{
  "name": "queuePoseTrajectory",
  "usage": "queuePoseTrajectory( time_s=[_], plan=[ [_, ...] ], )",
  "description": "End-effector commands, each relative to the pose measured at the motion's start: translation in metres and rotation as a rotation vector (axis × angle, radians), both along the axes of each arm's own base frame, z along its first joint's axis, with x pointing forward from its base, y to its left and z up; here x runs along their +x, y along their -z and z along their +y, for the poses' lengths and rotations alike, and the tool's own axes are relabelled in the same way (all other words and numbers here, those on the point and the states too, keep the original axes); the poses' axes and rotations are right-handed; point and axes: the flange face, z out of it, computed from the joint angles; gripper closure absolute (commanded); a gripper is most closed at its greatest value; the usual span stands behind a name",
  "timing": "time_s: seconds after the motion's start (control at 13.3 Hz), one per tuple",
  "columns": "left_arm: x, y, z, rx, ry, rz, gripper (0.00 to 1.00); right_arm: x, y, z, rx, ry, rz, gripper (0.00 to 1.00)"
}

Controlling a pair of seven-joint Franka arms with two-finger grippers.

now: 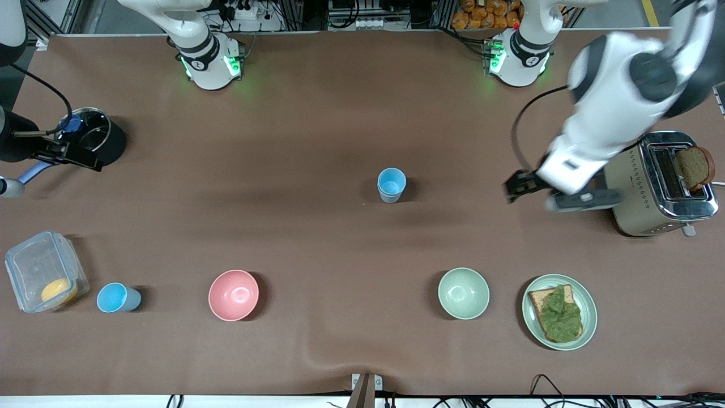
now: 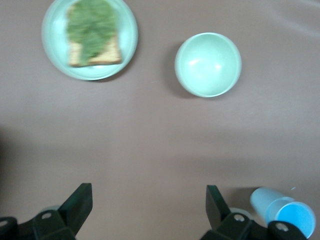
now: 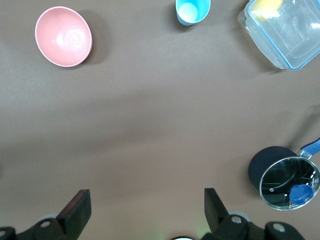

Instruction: Stack blue cups with both arms

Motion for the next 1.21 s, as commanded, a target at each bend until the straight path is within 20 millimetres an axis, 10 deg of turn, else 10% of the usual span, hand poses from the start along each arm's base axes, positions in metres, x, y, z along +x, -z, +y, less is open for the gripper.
queuePoseTrajectory(
  time_s=[0.0, 0.3, 1.13],
  plan=[
    [-0.023, -0.03, 0.045, 0.038, 0.037, 0.008, 0.0, -0.008, -0.004, -0.002, 0.01, 0.019, -0.002, 0.0],
    [-0.037, -0.068, 0.102, 0.034, -0.047, 0.033, 0.0, -0.009, -0.005, -0.002, 0.01, 0.019, -0.002, 0.0],
    [-0.007, -0.084, 0.106, 0.055, -0.056, 0.118, 0.0, -0.009, -0.004, -0.001, 0.01, 0.018, 0.004, 0.0]
  ],
)
